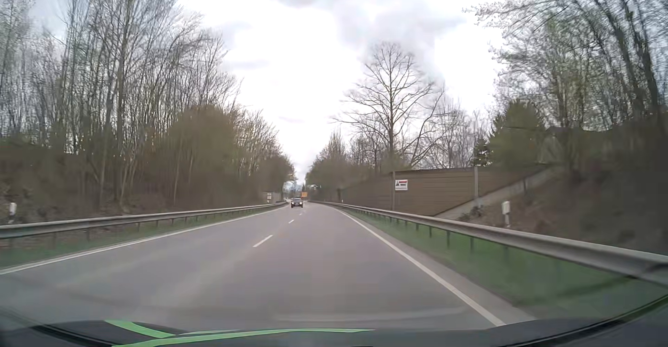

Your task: Follow the waypoints while adhering to traffic rules and regulations

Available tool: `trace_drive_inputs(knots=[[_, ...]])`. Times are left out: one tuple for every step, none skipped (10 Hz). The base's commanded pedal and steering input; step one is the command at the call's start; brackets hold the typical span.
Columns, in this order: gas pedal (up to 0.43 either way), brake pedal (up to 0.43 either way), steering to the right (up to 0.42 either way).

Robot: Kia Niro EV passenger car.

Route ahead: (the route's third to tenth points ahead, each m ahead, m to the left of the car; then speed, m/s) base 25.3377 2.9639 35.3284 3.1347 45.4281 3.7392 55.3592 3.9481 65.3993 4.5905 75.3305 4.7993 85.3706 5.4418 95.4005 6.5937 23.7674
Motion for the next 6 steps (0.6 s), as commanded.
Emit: trace_drive_inputs(knots=[[0.197,0.0,-0.004],[0.189,0.0,-0.004],[0.177,0.0,-0.004],[0.177,0.0,-0.004],[0.177,0.0,-0.004],[0.177,0.0,-0.004]])
